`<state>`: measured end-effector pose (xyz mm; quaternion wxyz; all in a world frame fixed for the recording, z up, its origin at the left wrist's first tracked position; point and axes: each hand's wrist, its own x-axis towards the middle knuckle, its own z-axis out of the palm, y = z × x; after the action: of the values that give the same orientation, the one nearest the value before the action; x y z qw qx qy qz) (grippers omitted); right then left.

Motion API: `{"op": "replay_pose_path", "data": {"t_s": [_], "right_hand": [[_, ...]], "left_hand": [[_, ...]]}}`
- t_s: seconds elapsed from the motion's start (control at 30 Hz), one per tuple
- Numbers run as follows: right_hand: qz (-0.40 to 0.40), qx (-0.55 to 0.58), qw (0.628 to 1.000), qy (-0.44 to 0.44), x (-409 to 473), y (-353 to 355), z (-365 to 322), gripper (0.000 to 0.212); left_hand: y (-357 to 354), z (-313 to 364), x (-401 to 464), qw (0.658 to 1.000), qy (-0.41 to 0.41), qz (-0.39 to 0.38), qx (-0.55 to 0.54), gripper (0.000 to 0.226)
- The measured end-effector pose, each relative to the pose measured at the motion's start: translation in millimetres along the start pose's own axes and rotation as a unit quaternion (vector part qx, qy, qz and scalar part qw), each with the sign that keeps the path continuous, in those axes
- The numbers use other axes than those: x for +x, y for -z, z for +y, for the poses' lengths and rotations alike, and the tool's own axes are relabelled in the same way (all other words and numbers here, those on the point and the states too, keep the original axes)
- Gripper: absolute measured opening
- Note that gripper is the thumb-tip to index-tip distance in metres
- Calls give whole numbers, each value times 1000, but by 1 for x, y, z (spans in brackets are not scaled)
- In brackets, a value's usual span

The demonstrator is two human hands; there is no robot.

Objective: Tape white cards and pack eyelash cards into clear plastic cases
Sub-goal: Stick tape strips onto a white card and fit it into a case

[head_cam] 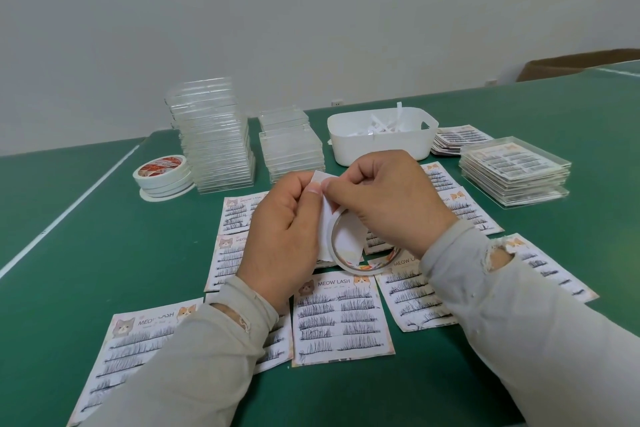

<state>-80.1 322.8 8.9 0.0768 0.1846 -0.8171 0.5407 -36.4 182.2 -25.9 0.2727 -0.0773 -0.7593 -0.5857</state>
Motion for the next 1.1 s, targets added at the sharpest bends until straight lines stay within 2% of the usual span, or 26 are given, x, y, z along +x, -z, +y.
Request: {"op": "replay_pose_path", "data": {"t_s": [0.13,0.2,0.3,0.4,0.53,0.67,0.87,1.1], "right_hand": [[-17,-21,1000,6,-1,2,-1,21],[-31,-35,999,10,-1,3,-1,23],[-59,-28,998,6,-1,6,-2,24],[-113,64,991,-40,0,12,-7,18],[-143,101,983,-60,-1,17,-10,12],[-90,31,994,-52,2,22,-6,19],[-54,-46,997,-17,4,21,0,29],[-14,-30,999,-12,4,17,4,36]], "left_hand": [[2,1,0,996,34,-6,-88,17],[3,0,2,994,59,-6,-91,16],[3,-2,4,998,52,29,-9,21],[5,0,6,995,6,76,59,21],[7,4,6,992,-24,76,102,21],[15,5,9,990,-21,105,94,21],[18,2,11,992,9,113,46,22],[18,3,11,993,23,110,20,21]]}}
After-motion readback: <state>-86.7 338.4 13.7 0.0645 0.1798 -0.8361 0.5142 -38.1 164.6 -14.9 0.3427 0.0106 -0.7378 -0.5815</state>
